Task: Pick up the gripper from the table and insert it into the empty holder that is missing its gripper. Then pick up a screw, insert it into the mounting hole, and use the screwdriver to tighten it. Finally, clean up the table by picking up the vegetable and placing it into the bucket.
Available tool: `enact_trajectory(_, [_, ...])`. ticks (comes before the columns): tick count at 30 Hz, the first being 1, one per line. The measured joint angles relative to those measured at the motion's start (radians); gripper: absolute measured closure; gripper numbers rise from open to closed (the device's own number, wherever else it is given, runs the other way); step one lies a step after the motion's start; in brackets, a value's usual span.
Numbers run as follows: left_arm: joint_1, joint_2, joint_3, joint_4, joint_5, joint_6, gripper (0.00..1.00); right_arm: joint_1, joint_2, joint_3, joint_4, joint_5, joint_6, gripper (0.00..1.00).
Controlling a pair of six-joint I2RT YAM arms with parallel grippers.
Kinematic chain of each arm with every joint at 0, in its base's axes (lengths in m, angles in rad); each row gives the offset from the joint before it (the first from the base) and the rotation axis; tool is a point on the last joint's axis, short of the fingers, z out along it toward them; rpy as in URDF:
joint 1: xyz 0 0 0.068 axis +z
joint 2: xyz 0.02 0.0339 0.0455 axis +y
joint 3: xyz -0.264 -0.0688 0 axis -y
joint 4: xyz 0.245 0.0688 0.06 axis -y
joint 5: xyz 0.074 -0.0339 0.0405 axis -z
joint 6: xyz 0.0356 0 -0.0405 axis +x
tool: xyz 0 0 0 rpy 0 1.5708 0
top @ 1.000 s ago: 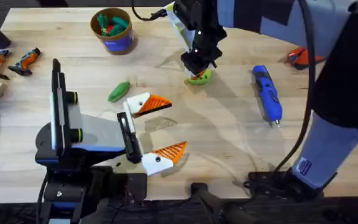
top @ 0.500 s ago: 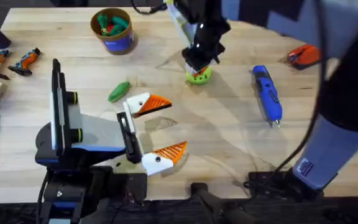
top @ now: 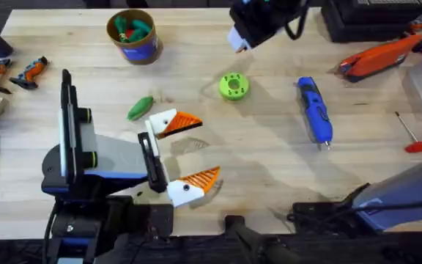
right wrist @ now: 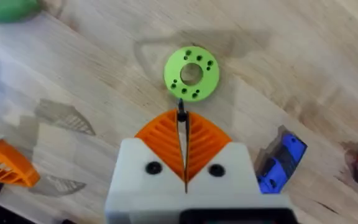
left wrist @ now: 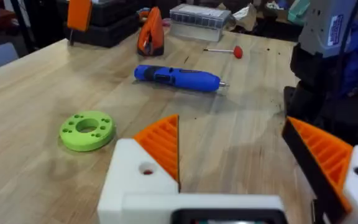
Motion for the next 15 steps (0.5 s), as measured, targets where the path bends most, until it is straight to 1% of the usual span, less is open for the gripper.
enact_trajectory(7, [0.0, 0.0, 0.0, 0.0, 0.0, 0.0, 0.015, 0.003, -0.087, 0.0, -0.021, -0.019, 0.0, 0.995])
enact_trajectory(11, [0.0, 0.0, 0.0, 0.0, 0.0, 0.0, 0.015, 0.005, -0.129, 0.0, -0.06, -0.068, -0.007, 0.995])
enact_trajectory(15, [0.0, 0.0, 0.0, 0.0, 0.0, 0.0, 0.015, 0.017, -0.141, 0.001, -0.101, -0.125, -0.045, 0.995])
